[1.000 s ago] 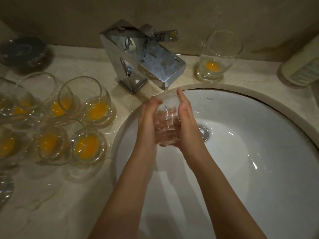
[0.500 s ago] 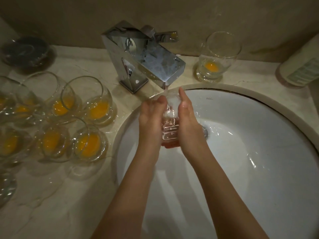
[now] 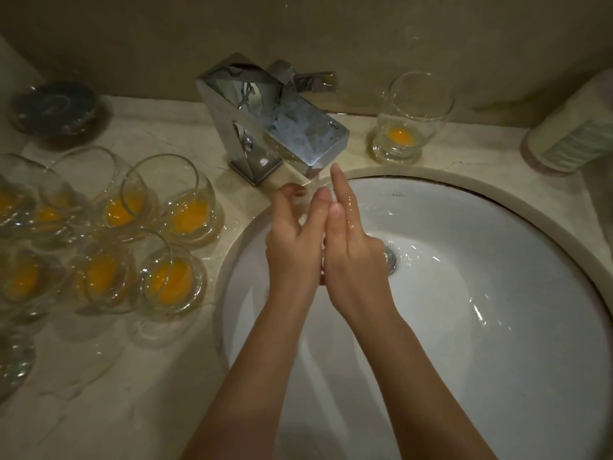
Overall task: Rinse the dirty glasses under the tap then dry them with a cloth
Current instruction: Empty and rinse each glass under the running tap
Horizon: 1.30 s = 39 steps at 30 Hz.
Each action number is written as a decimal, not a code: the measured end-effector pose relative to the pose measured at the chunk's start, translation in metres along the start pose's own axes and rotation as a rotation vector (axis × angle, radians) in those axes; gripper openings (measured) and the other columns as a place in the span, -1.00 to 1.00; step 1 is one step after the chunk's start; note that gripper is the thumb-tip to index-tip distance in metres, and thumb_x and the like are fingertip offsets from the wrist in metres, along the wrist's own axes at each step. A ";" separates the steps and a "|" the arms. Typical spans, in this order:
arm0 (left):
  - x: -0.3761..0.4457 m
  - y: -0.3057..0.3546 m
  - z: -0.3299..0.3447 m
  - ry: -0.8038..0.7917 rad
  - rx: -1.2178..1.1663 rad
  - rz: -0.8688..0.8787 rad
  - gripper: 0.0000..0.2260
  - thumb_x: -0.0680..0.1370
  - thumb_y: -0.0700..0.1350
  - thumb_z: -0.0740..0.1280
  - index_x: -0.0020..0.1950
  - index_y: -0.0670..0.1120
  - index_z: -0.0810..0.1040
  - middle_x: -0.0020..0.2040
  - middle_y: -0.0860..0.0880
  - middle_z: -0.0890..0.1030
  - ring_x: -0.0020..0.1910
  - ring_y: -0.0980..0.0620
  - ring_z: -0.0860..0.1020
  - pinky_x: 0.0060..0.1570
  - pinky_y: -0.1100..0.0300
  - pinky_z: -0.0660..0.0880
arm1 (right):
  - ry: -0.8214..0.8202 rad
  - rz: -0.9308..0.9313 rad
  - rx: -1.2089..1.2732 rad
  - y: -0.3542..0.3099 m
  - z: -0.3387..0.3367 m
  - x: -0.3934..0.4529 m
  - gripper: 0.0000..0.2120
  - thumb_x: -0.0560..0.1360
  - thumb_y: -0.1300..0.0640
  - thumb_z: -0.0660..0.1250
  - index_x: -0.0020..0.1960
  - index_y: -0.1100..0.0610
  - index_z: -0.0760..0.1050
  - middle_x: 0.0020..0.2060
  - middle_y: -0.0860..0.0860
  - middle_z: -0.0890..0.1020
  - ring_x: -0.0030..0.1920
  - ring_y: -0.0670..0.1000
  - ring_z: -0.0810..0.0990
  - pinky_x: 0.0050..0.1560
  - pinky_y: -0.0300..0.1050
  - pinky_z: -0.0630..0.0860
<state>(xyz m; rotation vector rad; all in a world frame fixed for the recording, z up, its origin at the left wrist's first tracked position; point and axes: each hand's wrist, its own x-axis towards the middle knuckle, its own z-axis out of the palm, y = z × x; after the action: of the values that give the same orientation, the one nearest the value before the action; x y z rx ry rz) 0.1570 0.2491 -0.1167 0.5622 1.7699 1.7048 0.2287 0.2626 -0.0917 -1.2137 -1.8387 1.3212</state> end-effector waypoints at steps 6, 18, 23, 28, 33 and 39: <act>0.003 0.001 -0.008 -0.163 -0.294 -0.478 -0.26 0.28 0.30 0.40 0.33 -0.10 0.51 0.01 -0.12 0.63 -0.26 -0.05 0.63 -0.48 0.22 0.45 | -0.050 0.228 0.298 0.009 -0.005 0.010 -0.67 0.65 -0.17 -0.08 0.37 -0.47 0.15 -0.27 -0.28 0.63 -0.32 -0.01 0.70 -0.50 -0.17 0.52; 0.000 0.009 -0.006 -0.127 -0.289 -0.287 -0.52 0.42 0.21 0.34 0.23 -0.02 0.52 0.02 -0.04 0.63 -0.12 0.00 0.60 -0.35 0.15 0.48 | -0.016 0.149 0.128 0.005 -0.002 0.011 -0.65 0.65 -0.17 -0.06 0.40 -0.43 0.20 -0.19 -0.07 0.60 -0.22 -0.03 0.66 -0.35 -0.07 0.62; -0.005 0.007 -0.006 -0.105 -0.366 -0.201 -0.70 0.51 0.00 0.29 0.23 0.02 0.49 0.10 -0.06 0.65 0.01 -0.02 0.64 -0.12 0.11 0.54 | -0.088 0.215 0.188 0.006 -0.007 0.015 -0.60 0.64 -0.18 -0.10 0.47 -0.36 0.15 -0.13 -0.16 0.52 -0.22 -0.11 0.59 -0.38 -0.36 0.52; -0.010 0.003 -0.006 -0.167 -0.145 -0.101 -0.80 0.62 -0.05 0.28 0.17 0.24 0.44 0.09 0.12 0.61 0.02 0.17 0.64 -0.27 0.35 0.51 | -0.025 0.018 -0.012 0.005 -0.001 0.003 -0.65 0.63 -0.22 -0.11 0.36 -0.56 0.05 -0.18 0.04 0.65 -0.19 0.00 0.65 -0.08 0.03 0.61; -0.002 0.004 -0.009 -0.114 -0.297 -0.305 -0.32 0.35 0.33 0.30 0.33 -0.07 0.51 0.24 -0.19 0.60 0.09 -0.13 0.61 -0.26 0.17 0.53 | -0.062 0.183 0.262 0.006 -0.006 0.013 -0.64 0.67 -0.12 -0.07 0.44 -0.34 0.20 -0.13 -0.32 0.50 -0.21 -0.26 0.64 -0.30 -0.25 0.57; -0.008 0.003 -0.008 -0.106 -0.104 -0.100 -0.70 0.64 -0.04 0.23 0.29 -0.19 0.45 -0.07 0.06 0.62 -0.14 0.23 0.62 -0.28 0.37 0.50 | -0.027 -0.009 -0.061 0.002 0.002 0.000 -0.62 0.53 -0.35 -0.13 0.34 -0.57 0.02 -0.16 0.02 0.66 -0.16 0.07 0.64 -0.03 0.15 0.58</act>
<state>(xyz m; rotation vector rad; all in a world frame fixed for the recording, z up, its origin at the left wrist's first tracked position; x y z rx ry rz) 0.1569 0.2382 -0.1133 0.5000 1.5985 1.6568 0.2274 0.2622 -0.0940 -1.2235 -1.9140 1.2908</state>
